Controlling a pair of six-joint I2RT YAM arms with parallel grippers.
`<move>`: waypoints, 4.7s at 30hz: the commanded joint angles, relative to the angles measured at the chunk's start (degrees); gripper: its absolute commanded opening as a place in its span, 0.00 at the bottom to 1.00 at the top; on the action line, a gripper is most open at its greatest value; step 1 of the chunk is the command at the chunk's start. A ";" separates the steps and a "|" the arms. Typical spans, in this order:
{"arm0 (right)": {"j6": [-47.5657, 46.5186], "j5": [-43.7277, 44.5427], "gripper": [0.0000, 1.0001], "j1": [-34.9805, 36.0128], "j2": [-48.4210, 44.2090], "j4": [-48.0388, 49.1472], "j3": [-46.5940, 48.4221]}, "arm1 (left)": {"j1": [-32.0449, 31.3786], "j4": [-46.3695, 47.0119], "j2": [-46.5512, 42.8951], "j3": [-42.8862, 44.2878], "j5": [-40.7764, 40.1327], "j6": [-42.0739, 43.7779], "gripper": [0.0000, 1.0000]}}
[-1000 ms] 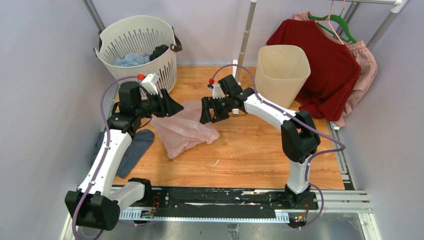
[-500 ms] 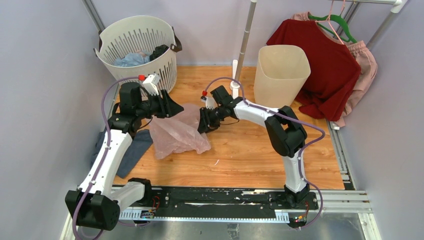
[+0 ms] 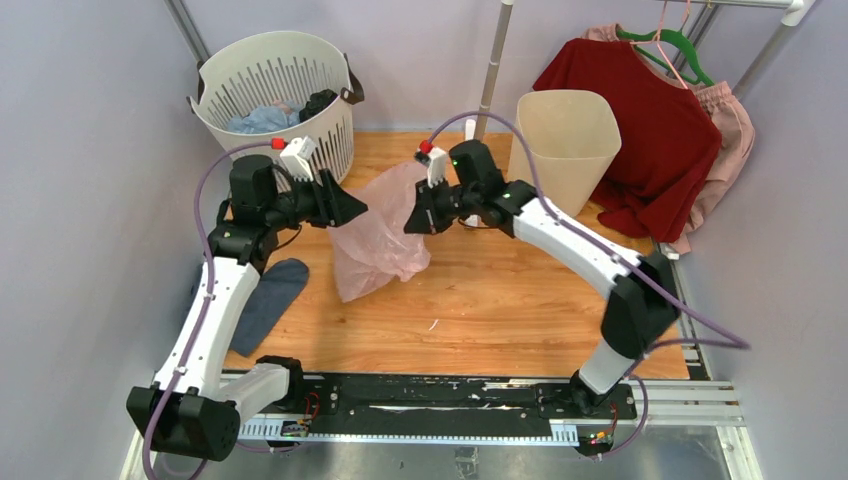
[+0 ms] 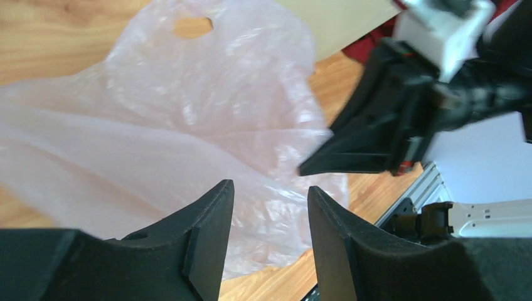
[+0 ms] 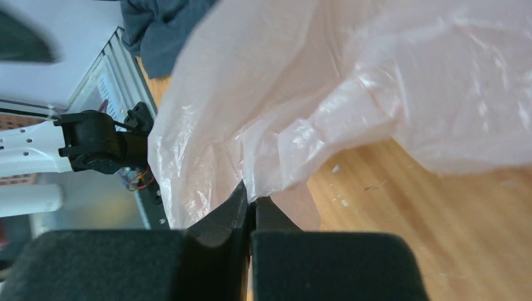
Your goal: Put the trash bags into the trash bin
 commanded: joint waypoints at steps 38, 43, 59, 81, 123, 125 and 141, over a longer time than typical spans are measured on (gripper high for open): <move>-25.17 -7.50 0.00 10.45 -51.81 -21.14 -8.12 | -2.48 31.26 9.83 10.31 30.43 -10.74 0.75; -25.17 -8.82 0.00 10.42 -51.94 -21.62 -7.45 | -6.35 31.26 8.74 9.82 32.67 -12.13 0.76; -24.22 -12.08 0.00 10.44 -54.90 -21.66 -3.61 | -11.32 31.48 4.47 3.16 33.38 -12.64 0.77; -24.19 -12.55 0.00 10.44 -55.26 -20.20 -3.85 | -17.54 31.17 4.30 3.54 35.49 -10.76 0.77; -21.46 -21.53 0.00 10.44 -59.14 -17.48 -1.78 | -36.82 33.88 -0.31 3.05 32.29 -13.93 0.87; -21.64 -21.05 0.00 10.44 -59.30 -17.65 -1.60 | -38.54 34.69 -0.19 3.05 31.60 -14.38 0.84; -19.62 -17.67 0.01 10.44 -60.63 -18.22 -2.72 | -36.45 36.31 17.68 15.29 31.64 -18.26 0.00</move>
